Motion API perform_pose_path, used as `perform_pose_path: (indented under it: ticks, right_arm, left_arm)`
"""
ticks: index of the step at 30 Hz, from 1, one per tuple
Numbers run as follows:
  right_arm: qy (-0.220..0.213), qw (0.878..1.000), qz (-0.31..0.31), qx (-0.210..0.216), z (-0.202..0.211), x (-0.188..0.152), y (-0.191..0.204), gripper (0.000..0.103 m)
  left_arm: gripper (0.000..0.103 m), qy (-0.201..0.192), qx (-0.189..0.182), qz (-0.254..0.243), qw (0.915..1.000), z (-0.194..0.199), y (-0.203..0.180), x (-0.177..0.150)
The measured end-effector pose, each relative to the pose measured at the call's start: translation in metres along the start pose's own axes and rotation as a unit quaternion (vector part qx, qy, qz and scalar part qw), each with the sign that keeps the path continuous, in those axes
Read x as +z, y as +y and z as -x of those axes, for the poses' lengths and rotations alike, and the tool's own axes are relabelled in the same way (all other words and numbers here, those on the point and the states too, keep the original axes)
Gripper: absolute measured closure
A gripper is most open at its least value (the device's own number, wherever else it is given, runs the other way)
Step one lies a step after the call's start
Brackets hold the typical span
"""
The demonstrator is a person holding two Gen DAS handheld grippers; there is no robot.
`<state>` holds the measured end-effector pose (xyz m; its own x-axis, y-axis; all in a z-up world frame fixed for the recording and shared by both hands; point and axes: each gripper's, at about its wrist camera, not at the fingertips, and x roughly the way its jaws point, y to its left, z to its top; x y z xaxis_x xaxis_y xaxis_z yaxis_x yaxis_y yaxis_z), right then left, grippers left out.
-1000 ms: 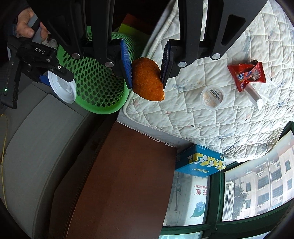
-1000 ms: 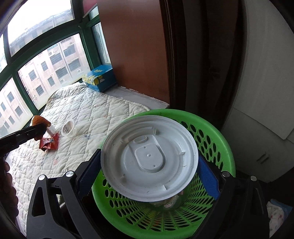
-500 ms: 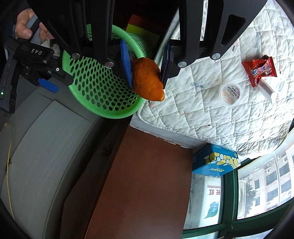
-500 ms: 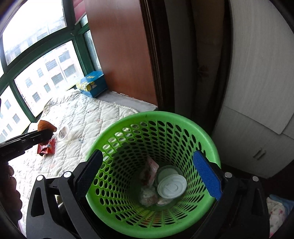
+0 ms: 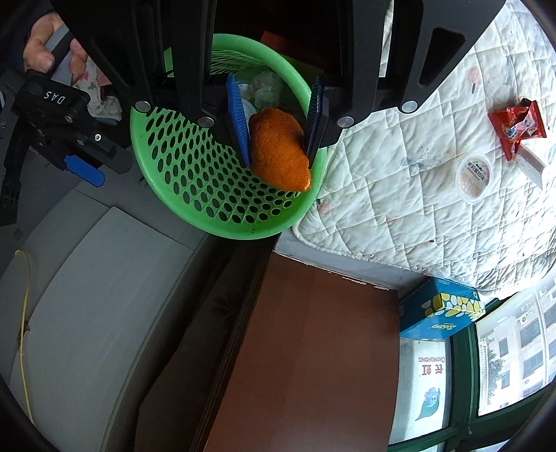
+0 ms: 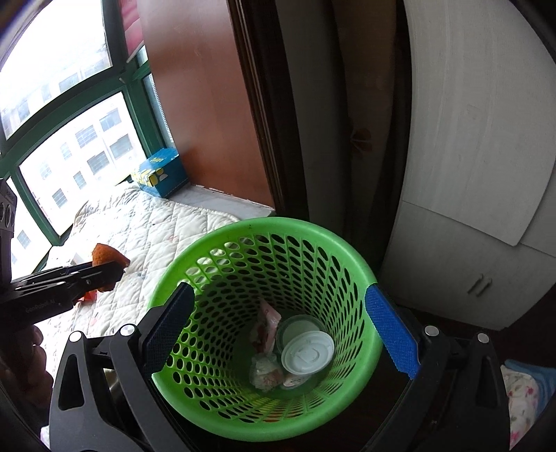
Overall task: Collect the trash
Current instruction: 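Carry the white lid and orange piece to the green basket and open both tools, then move both tools back over the bed toward the red snack wrapper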
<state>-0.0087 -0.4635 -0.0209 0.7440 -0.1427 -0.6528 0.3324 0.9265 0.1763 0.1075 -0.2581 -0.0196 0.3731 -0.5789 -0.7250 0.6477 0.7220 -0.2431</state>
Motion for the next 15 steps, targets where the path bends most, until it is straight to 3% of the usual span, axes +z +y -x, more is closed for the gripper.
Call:
perform_pose_path:
  ticks: [5,8,10,15]
  right_arm:
    - [-0.004,1.0,-0.008,0.0,0.004,-0.001,-0.006,0.006]
    - [-0.005,1.0,-0.01,-0.002,0.006,-0.002,-0.008,0.006]
    - [-0.005,1.0,-0.012,-0.001,0.006,-0.002,-0.009,0.006]
    - [-0.006,1.0,-0.012,0.001,0.007,-0.003,-0.008,0.006]
  left_arm:
    - [0.069,0.011,-0.008,-0.012,0.9998,-0.009,-0.014,-0.001]
    - [0.06,0.015,-0.015,-0.01,0.9997,-0.012,-0.018,-0.002]
    - [0.043,0.015,-0.018,-0.006,0.9997,-0.013,-0.02,-0.002]
    - [0.042,0.011,-0.017,-0.008,0.9998,-0.01,-0.02,-0.005]
